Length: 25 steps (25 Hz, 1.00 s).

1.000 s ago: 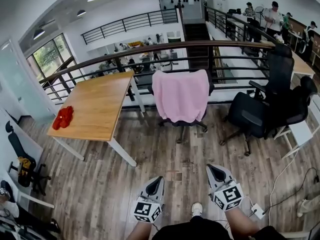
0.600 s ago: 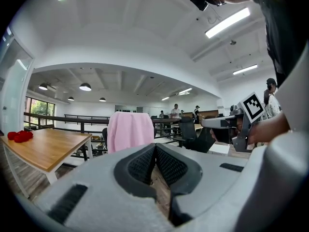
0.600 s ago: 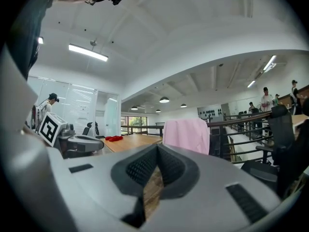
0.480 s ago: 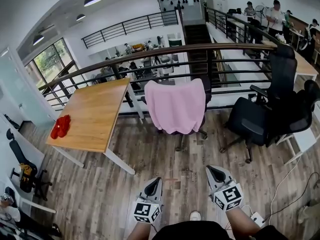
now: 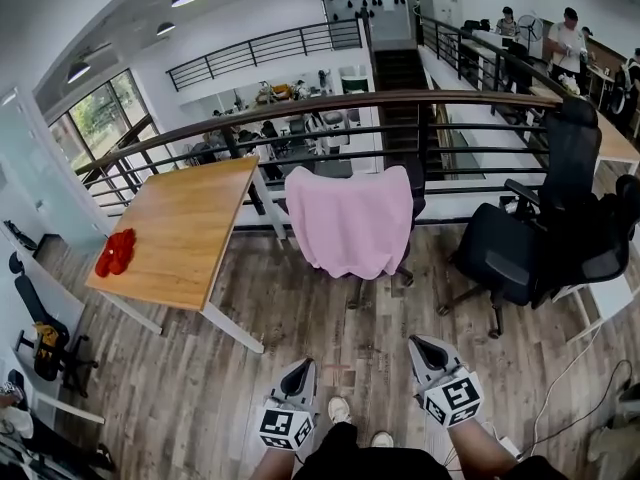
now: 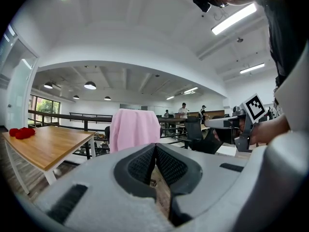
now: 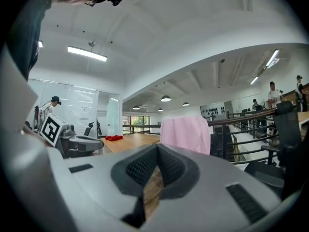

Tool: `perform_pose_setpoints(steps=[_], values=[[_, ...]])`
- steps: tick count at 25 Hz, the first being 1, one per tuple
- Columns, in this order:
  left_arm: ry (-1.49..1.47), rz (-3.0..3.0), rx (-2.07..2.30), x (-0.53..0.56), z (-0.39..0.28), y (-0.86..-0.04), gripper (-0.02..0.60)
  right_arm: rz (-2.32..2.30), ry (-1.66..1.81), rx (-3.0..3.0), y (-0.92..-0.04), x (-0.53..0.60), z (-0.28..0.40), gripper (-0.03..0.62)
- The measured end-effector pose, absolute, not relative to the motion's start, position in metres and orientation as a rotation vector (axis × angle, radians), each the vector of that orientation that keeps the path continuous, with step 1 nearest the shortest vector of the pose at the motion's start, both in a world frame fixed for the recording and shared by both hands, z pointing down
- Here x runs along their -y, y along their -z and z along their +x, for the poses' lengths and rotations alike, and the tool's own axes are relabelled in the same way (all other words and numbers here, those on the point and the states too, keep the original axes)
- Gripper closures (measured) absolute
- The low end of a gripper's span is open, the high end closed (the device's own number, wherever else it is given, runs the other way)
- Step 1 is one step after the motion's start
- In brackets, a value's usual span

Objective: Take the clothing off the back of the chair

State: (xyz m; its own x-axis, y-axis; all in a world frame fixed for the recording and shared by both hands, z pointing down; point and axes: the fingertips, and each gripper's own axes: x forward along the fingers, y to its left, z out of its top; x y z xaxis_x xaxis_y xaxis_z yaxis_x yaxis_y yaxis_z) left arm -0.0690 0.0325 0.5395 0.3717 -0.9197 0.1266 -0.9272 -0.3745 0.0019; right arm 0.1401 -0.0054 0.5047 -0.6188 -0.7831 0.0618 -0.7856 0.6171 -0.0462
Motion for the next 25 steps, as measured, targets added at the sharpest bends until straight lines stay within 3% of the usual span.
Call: perform_pose_setpoints(steps=[25], values=[[-0.127, 2.584, 1.63, 0.185, -0.15, -0.535, 0.565, 1.474, -0.068, 2.728, -0.493, 0.21, 0.067, 0.589]])
